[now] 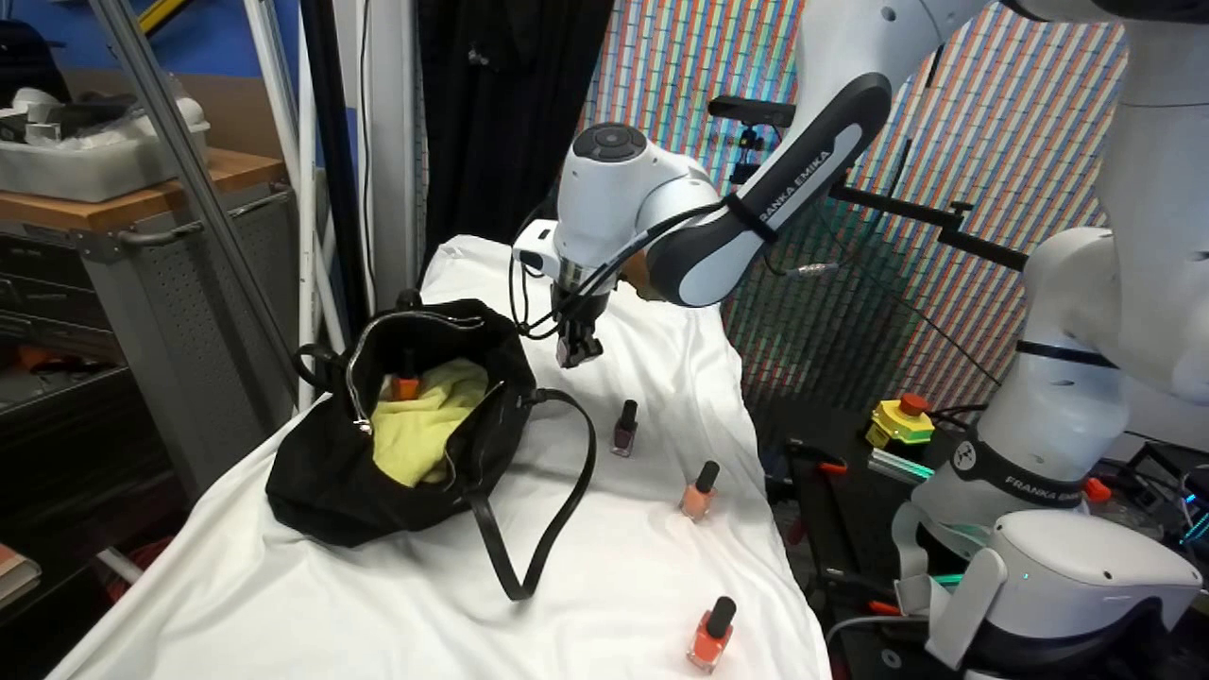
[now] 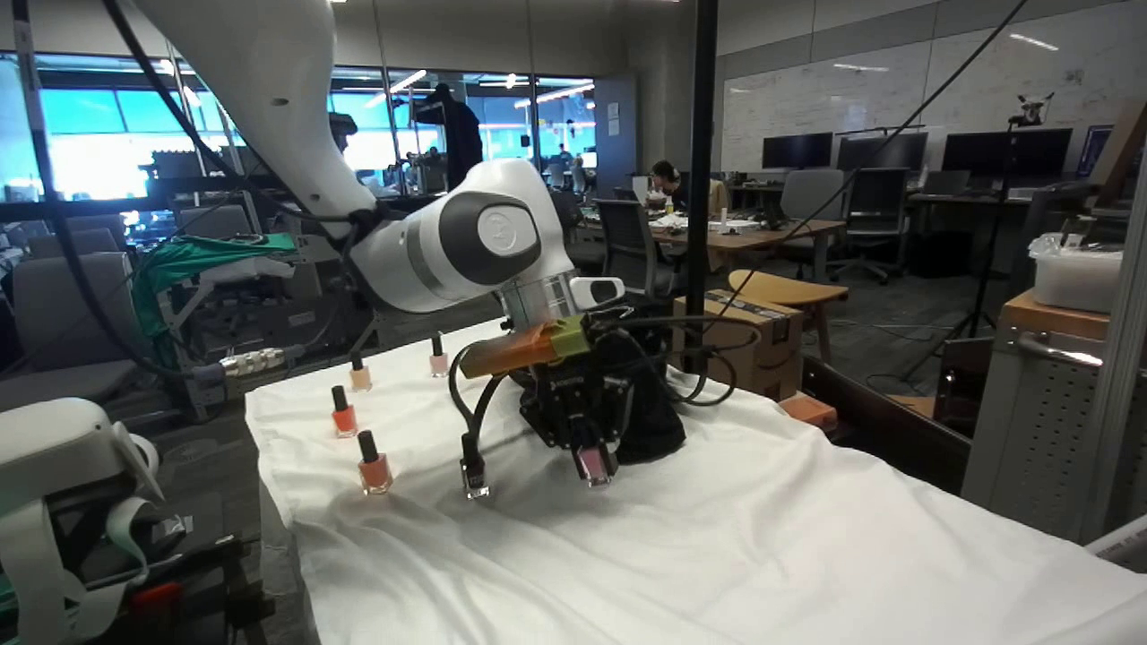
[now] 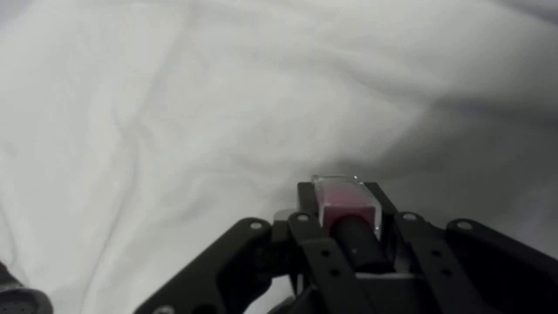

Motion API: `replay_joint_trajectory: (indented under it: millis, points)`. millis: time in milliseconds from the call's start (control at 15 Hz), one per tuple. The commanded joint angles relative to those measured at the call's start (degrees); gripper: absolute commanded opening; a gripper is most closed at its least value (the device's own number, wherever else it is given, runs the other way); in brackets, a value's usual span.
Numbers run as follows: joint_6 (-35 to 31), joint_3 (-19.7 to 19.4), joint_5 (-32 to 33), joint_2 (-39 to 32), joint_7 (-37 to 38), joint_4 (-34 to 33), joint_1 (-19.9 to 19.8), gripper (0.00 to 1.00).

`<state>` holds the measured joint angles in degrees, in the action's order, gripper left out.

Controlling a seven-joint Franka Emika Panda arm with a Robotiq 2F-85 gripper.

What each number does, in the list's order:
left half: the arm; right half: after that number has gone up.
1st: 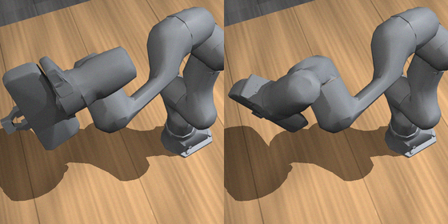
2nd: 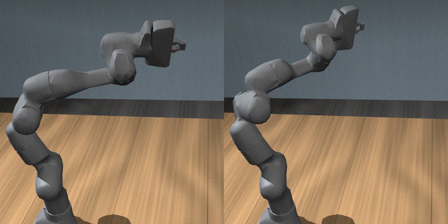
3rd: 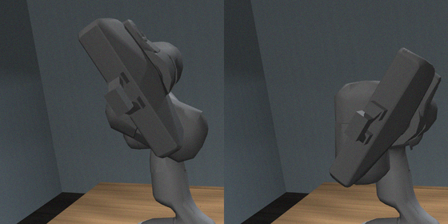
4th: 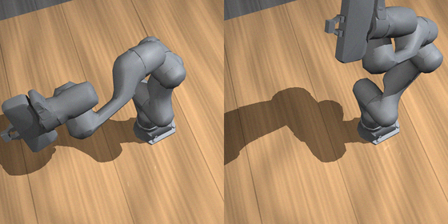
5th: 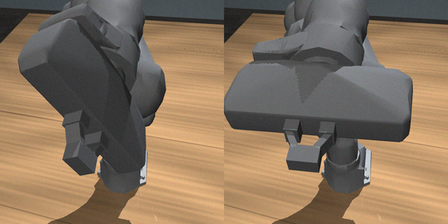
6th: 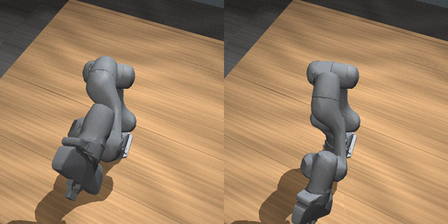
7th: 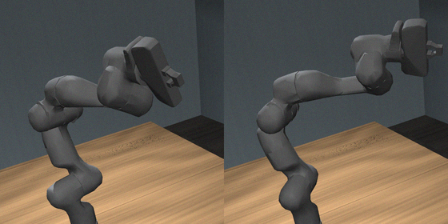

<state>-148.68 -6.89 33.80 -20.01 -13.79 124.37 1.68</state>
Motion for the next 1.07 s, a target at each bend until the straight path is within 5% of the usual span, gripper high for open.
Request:
replay_joint_trajectory:
  millis: [0,533,1000]
  points:
    - [4.91,0.62,5.16,7.01,6.59,0.73,3.90,0.15]
    - [14.12,9.79,10.56,14.77,15.35,-2.45,8.56,0.15]
    - [15.53,14.63,8.52,11.92,13.79,-7.97,9.81,0.15]
